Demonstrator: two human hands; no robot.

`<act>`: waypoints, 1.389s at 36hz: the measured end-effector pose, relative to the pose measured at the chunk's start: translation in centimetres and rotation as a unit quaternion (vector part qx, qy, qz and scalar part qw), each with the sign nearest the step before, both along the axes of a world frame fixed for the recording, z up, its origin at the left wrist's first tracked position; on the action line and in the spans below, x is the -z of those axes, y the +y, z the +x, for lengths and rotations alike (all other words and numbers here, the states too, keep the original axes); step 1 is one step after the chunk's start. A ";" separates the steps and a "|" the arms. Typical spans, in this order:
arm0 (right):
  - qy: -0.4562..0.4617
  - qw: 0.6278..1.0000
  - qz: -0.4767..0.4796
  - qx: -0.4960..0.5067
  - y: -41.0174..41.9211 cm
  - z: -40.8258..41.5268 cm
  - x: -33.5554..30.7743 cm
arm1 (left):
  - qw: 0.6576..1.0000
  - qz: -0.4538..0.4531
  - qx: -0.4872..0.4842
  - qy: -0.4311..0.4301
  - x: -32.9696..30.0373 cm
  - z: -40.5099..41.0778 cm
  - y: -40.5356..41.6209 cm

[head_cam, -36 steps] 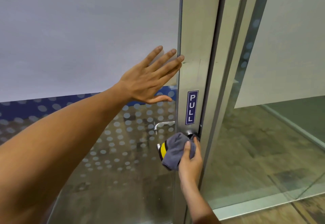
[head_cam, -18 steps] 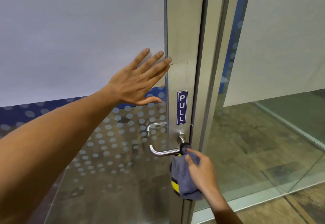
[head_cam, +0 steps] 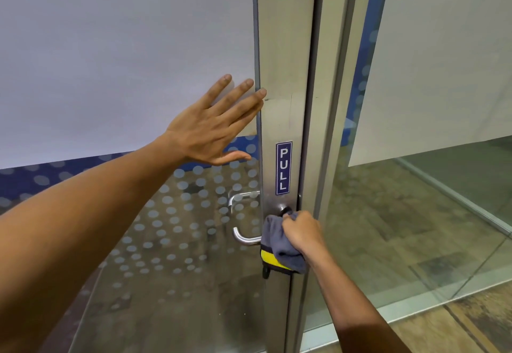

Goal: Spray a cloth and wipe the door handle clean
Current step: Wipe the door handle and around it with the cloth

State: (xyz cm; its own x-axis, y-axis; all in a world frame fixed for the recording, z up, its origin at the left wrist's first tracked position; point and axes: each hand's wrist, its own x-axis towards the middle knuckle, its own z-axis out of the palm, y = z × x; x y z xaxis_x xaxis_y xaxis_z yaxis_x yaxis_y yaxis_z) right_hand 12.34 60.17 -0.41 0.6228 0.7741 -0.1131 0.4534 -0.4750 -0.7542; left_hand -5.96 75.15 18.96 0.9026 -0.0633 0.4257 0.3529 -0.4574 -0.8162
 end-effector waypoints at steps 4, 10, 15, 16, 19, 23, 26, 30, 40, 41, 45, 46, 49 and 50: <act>-0.003 0.999 0.043 0.007 -0.4 -0.4 0.8 | 1.000 0.004 0.001 0.000 0.0 0.0 -0.1; -0.347 0.929 0.052 -0.121 -1.6 -0.8 1.1 | 1.000 -0.005 -0.004 0.003 -0.1 0.0 -0.3; -0.491 0.813 0.050 -0.308 -2.6 0.6 -0.3 | 1.000 -0.006 -0.005 0.004 -0.1 0.0 -0.3; -0.502 0.799 0.051 -0.326 -2.9 0.5 -0.3 | 1.000 -0.005 -0.003 0.003 -0.1 0.0 -0.3; -0.470 0.817 0.075 -0.325 -4.0 0.4 0.5 | 1.000 -0.003 0.000 0.001 -0.2 0.0 -0.4; -0.155 0.936 0.209 -0.237 -6.0 0.1 2.3 | 1.000 -0.003 0.001 0.001 -0.2 0.0 -0.4; 0.016 0.957 0.287 -0.029 -6.7 -0.9 3.1 | 1.000 -0.006 0.005 -0.001 -0.1 0.0 -0.4; 0.006 0.943 0.317 0.102 -5.4 -1.3 2.3 | 1.000 -0.014 0.001 0.000 -0.1 0.0 -0.6; -0.221 0.968 0.093 -0.071 -4.3 -6.6 2.6 | 1.000 -0.015 0.008 -0.002 -0.1 0.0 -0.6; -0.229 0.966 0.087 -0.086 -4.3 -7.3 2.6 | 1.000 -0.017 0.008 -0.002 -0.1 0.0 -0.6; -0.221 0.953 0.099 -0.182 -3.1 -12.5 2.0 | 1.000 -0.021 0.008 -0.003 -0.1 0.0 -0.6; -0.188 0.952 0.095 -0.222 -2.7 -14.0 2.0 | 1.000 -0.020 0.008 -0.003 -0.1 -0.1 -0.6; 0.007 0.958 0.059 -0.282 -2.4 -17.7 2.8 | 1.000 -0.007 0.007 -0.006 -0.1 -0.1 -0.6; 0.056 0.959 0.069 -0.269 -2.6 -18.3 3.2 | 1.000 -0.007 0.008 -0.005 -0.1 -0.1 -0.5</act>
